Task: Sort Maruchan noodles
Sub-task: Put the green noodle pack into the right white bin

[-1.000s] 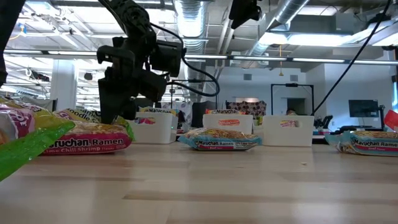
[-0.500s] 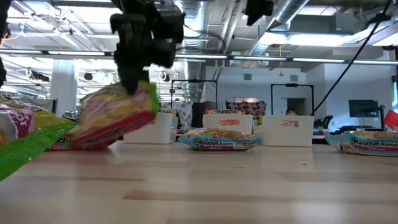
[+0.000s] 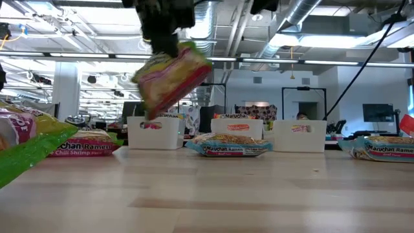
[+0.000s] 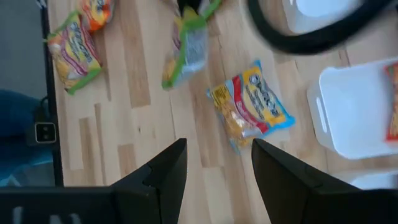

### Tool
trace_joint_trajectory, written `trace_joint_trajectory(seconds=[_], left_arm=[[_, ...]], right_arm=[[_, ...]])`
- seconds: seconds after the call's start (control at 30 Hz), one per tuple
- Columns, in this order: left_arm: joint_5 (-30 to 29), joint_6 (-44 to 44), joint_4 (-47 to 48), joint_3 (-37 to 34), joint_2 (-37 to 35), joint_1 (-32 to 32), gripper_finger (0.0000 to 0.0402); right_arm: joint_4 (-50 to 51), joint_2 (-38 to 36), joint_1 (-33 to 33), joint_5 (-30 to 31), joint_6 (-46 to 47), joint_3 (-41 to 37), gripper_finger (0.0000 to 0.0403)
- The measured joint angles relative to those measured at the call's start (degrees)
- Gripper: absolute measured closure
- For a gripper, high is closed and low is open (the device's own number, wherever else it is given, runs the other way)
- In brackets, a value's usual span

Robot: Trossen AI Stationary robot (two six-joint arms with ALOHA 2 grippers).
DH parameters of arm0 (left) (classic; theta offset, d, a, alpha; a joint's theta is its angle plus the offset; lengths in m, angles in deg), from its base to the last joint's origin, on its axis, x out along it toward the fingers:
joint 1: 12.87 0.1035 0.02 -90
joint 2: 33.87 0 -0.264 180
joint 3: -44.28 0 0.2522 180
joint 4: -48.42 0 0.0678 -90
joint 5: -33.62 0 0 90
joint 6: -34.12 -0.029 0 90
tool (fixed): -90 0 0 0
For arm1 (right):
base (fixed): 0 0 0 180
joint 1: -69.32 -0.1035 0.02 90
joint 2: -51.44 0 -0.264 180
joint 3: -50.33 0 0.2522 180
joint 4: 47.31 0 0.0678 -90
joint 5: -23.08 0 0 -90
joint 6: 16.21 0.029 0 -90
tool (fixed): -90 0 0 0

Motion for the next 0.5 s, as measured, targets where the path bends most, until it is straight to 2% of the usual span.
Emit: trace_joint_trajectory(seconds=[0.23,0.5], left_arm=[[-1.42,-4.65,-2.9,3.88,-0.02,0.02,0.0401],[-2.24,-6.06,-7.77,5.01,0.0,0.02,0.0401]], right_arm=[[-6.81,0.44,-0.63,0.02,0.11,-0.04,0.02],[-9.48,0.76,-1.07,0.02,9.02,-0.02,0.02]])
